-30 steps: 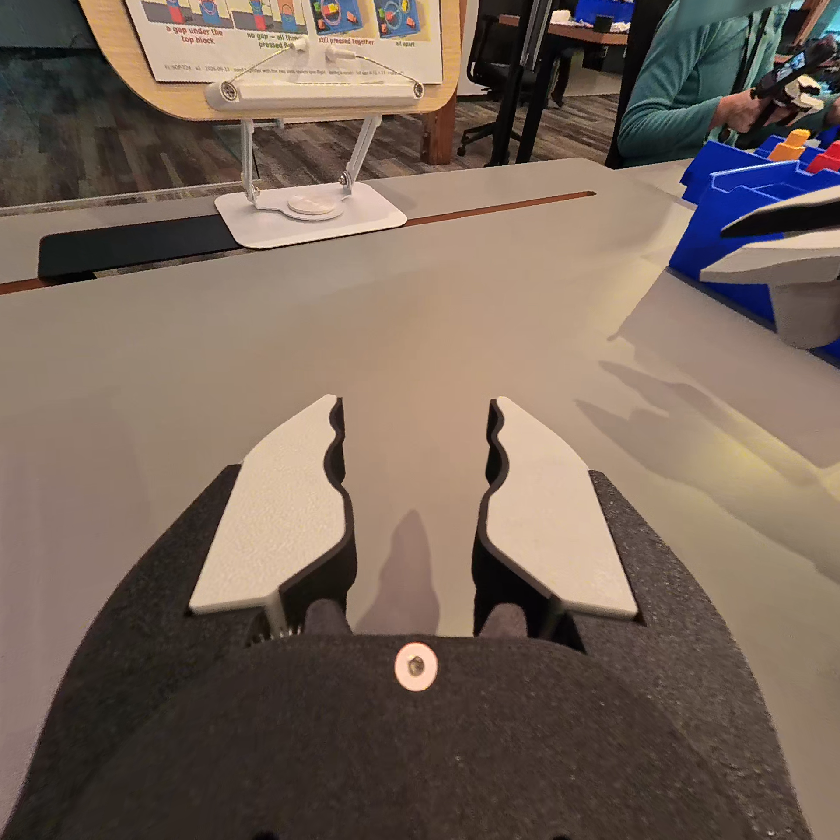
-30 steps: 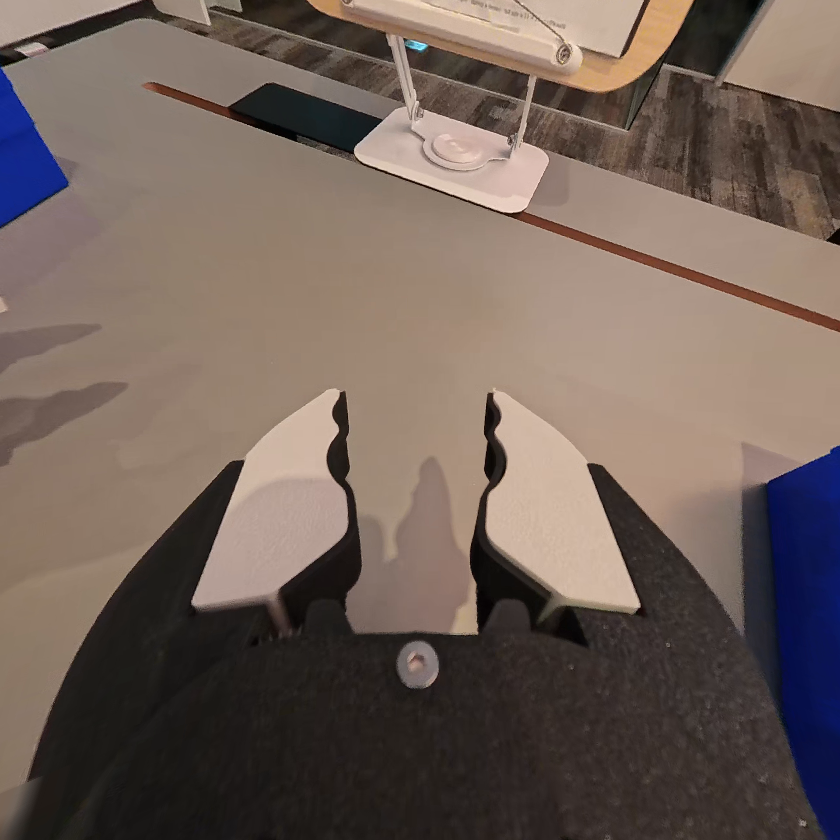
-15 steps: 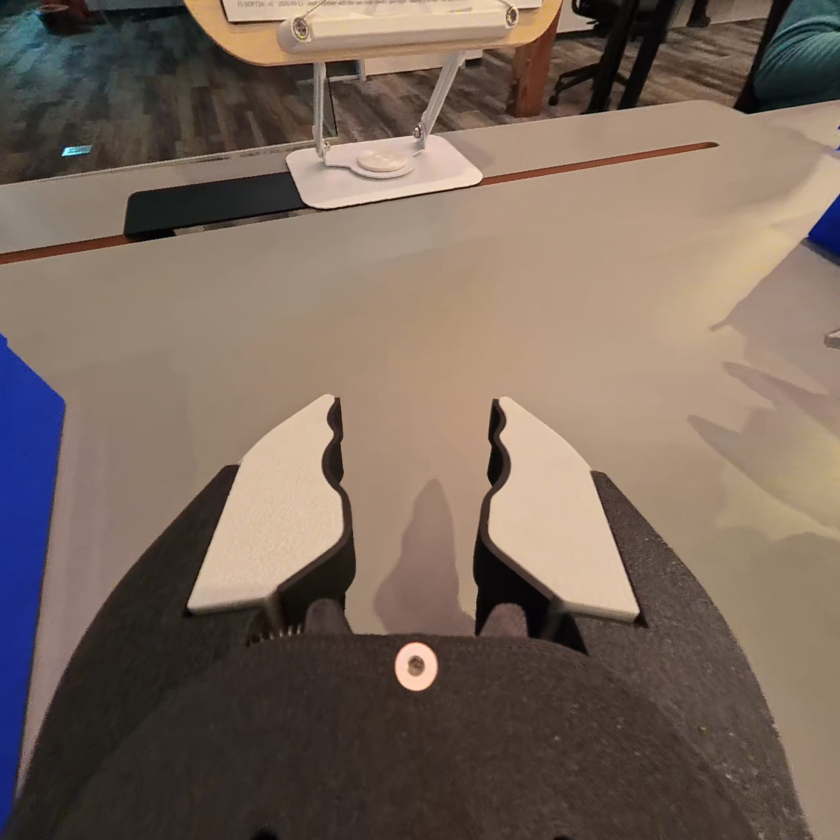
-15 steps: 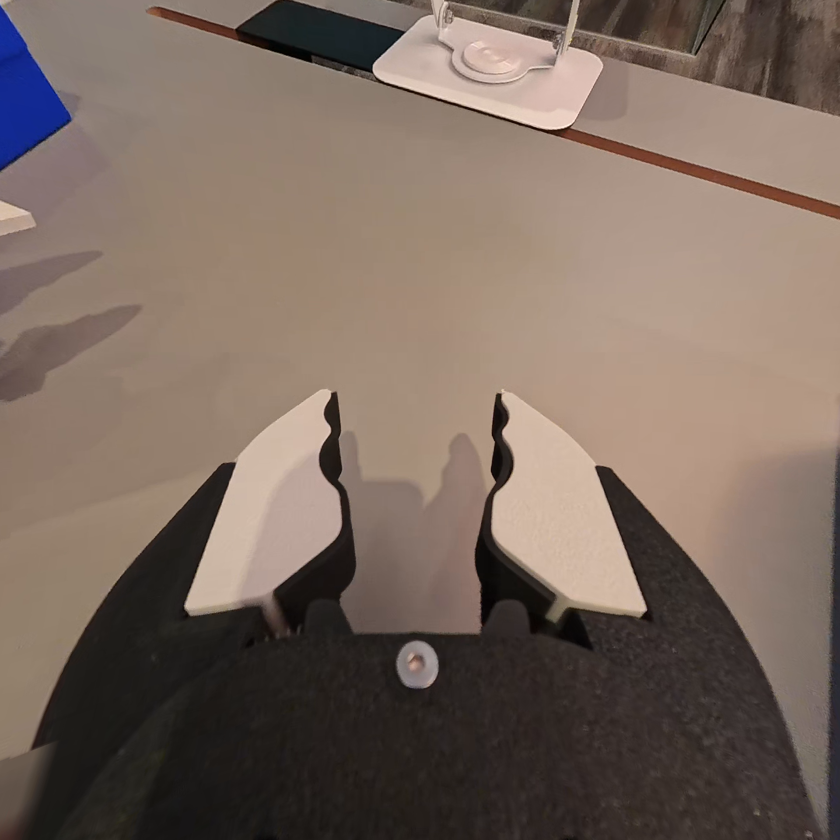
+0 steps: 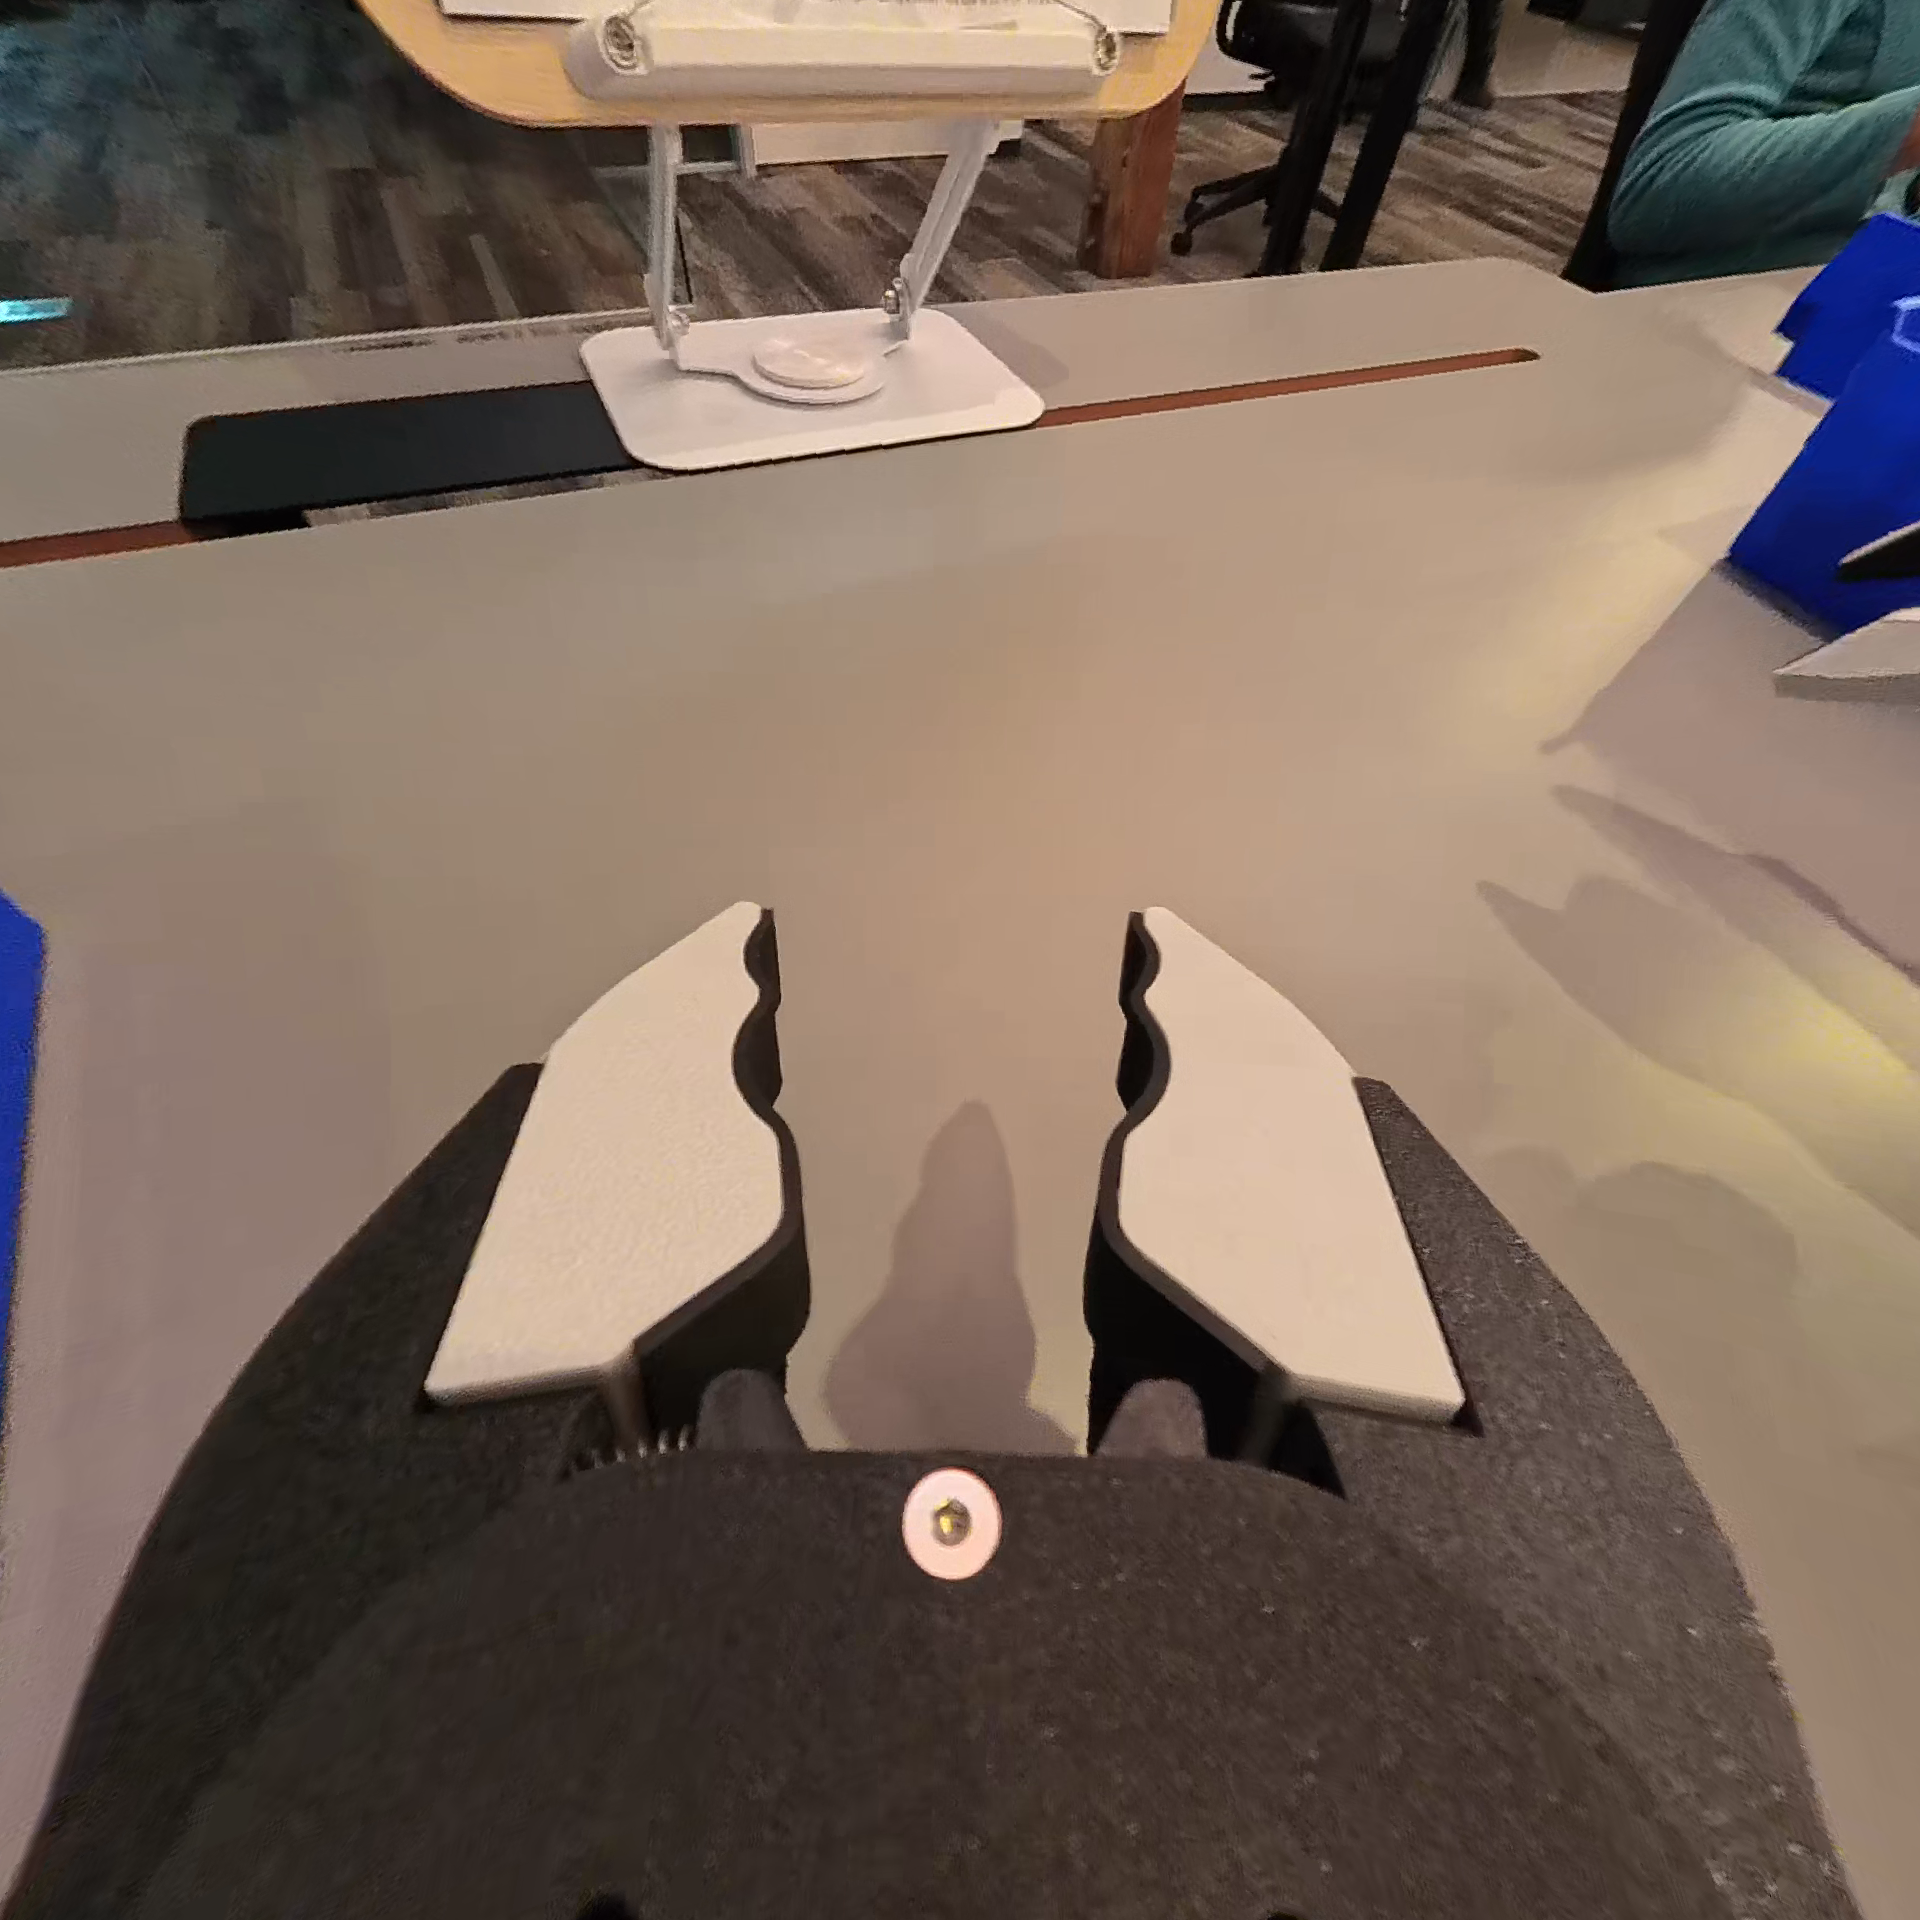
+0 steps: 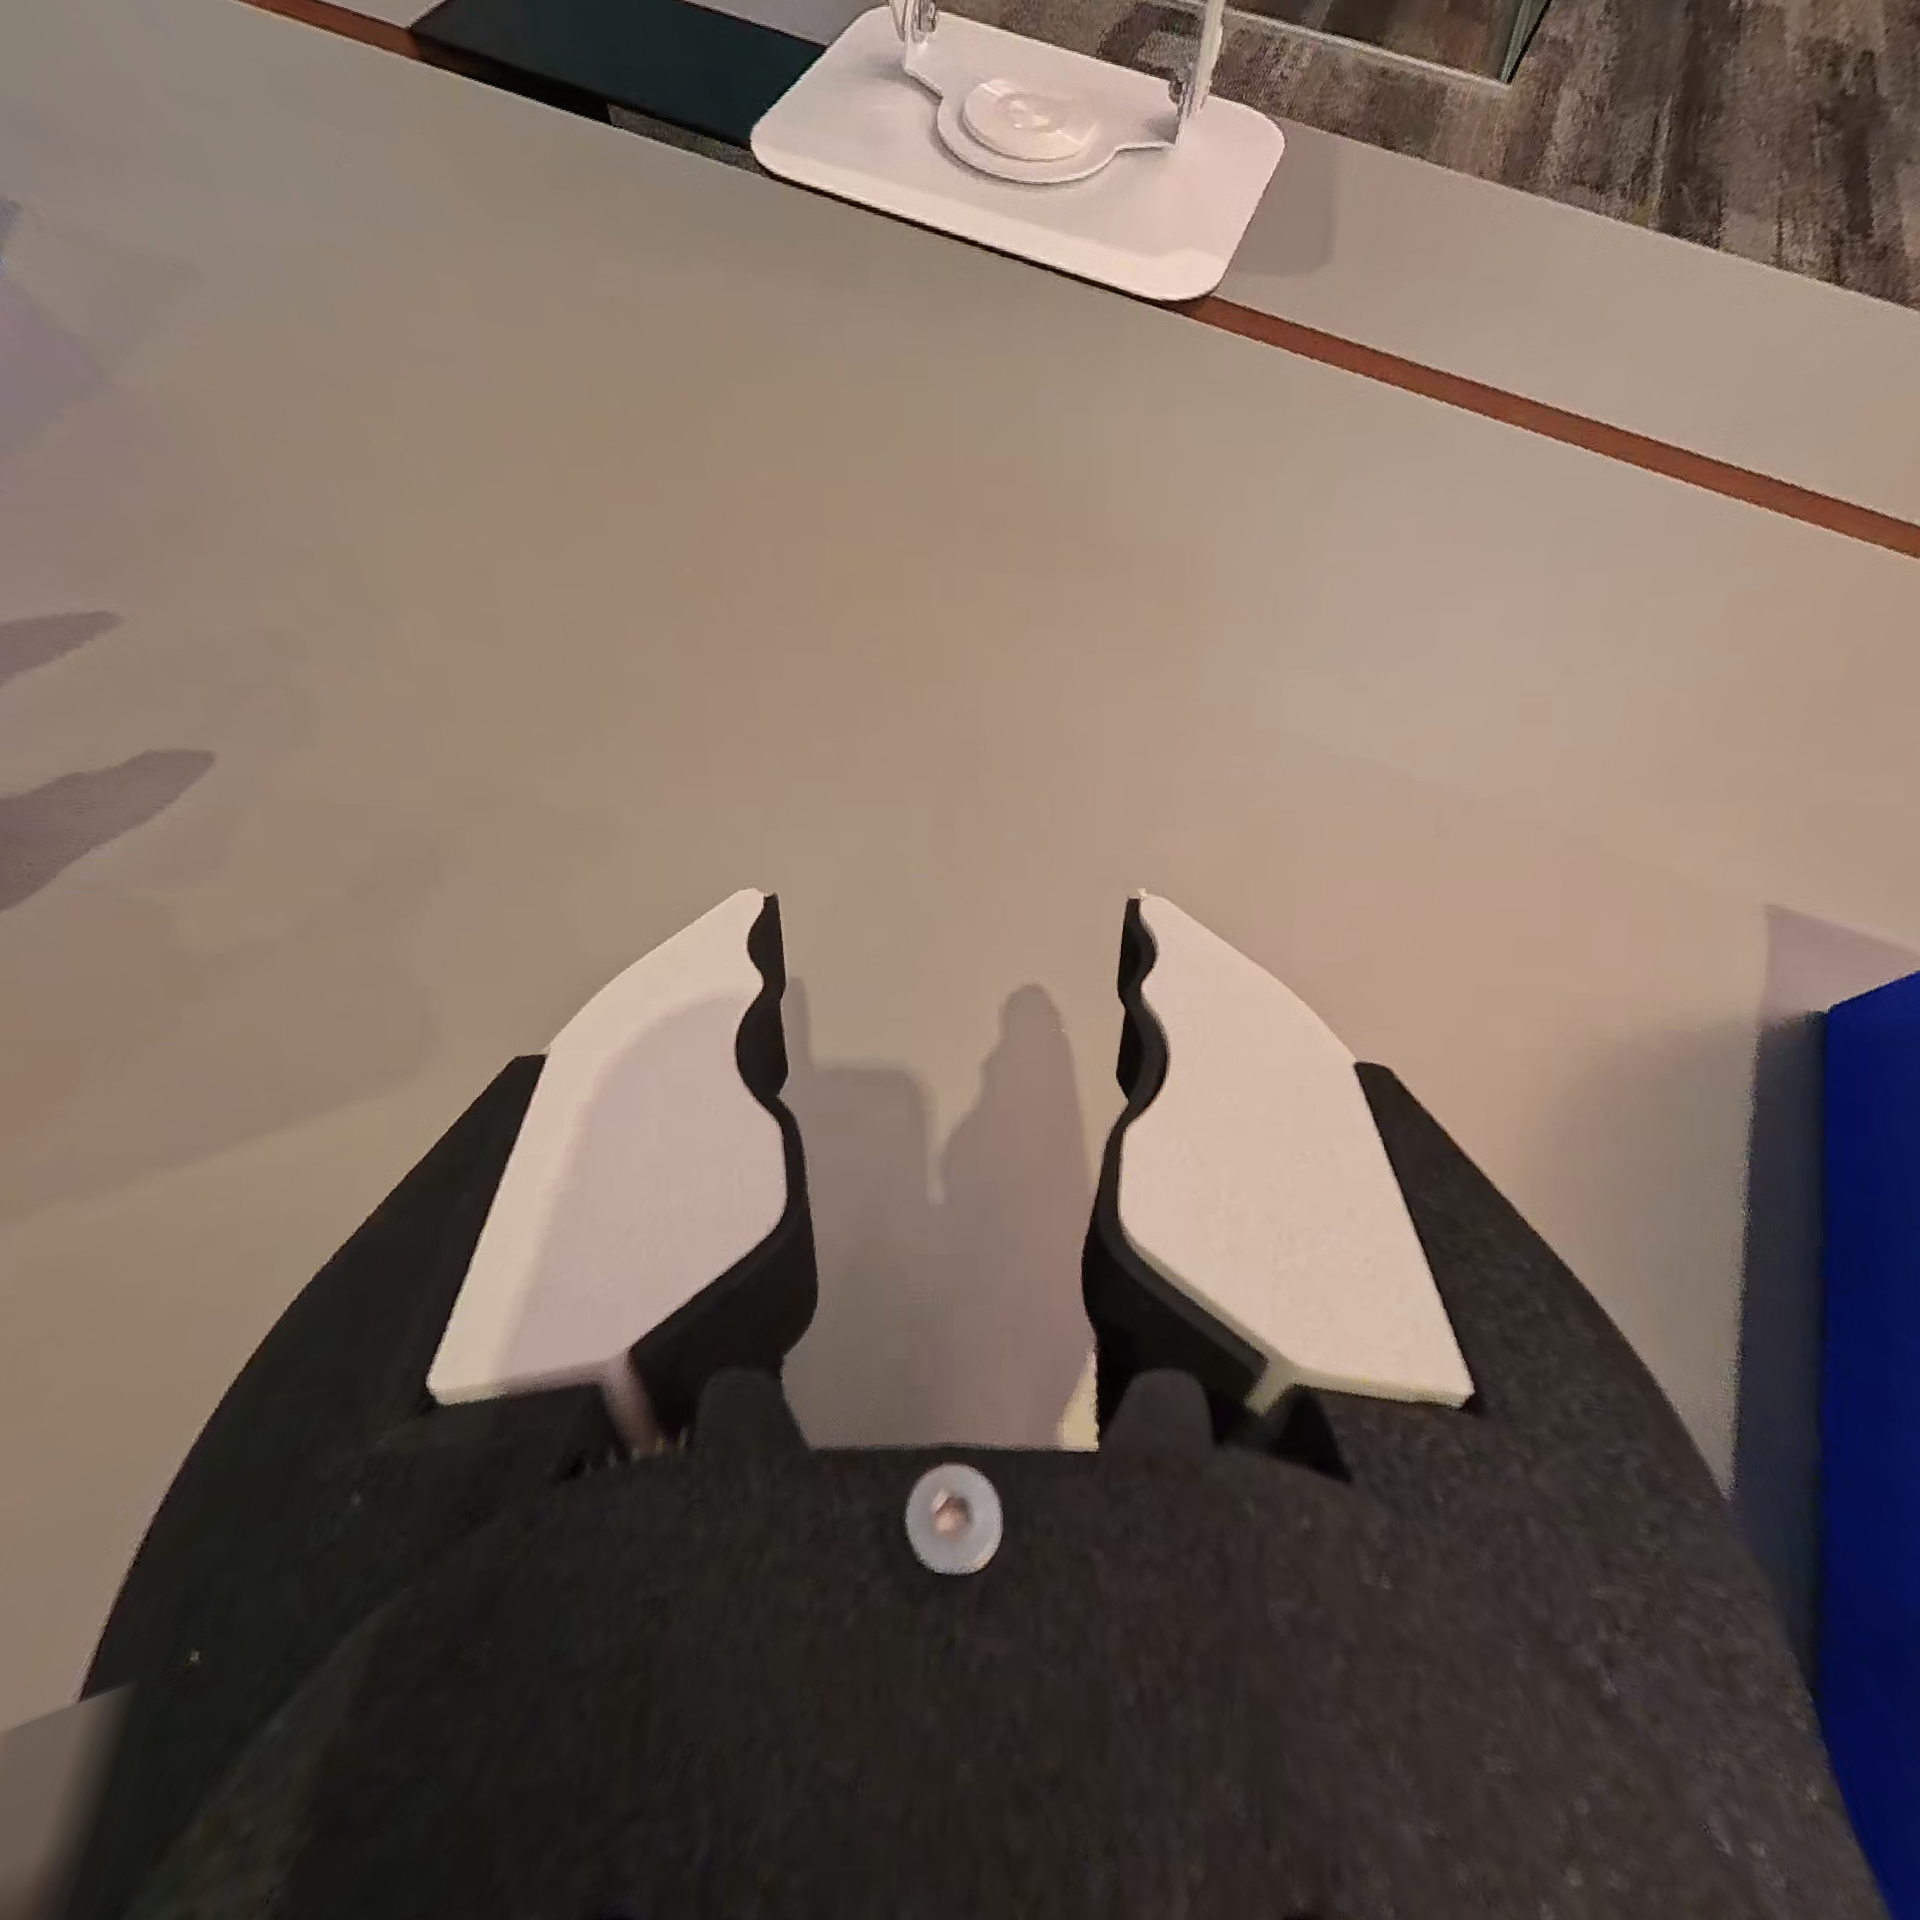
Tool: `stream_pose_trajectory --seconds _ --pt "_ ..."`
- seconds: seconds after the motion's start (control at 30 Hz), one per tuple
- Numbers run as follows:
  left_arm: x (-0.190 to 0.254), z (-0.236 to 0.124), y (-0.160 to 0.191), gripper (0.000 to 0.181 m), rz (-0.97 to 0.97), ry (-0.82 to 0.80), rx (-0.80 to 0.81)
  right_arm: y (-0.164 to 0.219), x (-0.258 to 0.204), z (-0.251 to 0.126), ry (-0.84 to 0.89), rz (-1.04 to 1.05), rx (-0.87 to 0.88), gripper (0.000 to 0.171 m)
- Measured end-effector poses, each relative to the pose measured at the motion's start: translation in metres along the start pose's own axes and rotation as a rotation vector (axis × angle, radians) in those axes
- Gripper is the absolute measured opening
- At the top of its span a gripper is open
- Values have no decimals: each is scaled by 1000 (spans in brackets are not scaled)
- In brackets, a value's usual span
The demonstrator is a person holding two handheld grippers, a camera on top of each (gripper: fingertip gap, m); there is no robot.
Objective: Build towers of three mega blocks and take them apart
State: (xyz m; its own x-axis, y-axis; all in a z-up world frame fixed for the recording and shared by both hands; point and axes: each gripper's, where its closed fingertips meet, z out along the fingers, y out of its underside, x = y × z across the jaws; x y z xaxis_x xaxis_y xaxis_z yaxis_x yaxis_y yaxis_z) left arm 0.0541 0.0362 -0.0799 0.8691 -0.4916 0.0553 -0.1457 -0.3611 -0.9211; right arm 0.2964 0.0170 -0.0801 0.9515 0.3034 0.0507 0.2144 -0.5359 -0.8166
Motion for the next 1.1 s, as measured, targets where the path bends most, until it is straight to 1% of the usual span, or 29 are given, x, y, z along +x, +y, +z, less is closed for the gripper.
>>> stream_pose_trajectory --seconds 0.17,0.3,0.4,0.57,0.77,0.8,0.93,0.97,1.1 --pt "-29 -6 5 64 -40 -94 -4 9 -14 1 15 -14 -30 64" --pt "-49 -12 3 64 -75 -183 25 12 -10 5 51 -5 -23 65" --pt "-51 -11 2 65 -90 -221 35 13 -1 8 90 19 -10 68" --pt "-51 6 -4 68 -78 -286 19 19 22 23 130 165 3 76" --pt "-47 34 -3 73 -116 -344 -26 36 49 44 208 293 -14 85" --pt "-46 39 -2 76 -126 -353 -39 39 51 47 220 304 -18 88" --pt "-39 59 10 81 -137 -378 -104 45 50 59 225 305 -44 89" --pt "-38 63 13 85 -133 -388 -117 46 49 62 221 300 -49 90" --pt "-37 72 19 94 -122 -416 -123 48 52 67 232 279 -62 93"
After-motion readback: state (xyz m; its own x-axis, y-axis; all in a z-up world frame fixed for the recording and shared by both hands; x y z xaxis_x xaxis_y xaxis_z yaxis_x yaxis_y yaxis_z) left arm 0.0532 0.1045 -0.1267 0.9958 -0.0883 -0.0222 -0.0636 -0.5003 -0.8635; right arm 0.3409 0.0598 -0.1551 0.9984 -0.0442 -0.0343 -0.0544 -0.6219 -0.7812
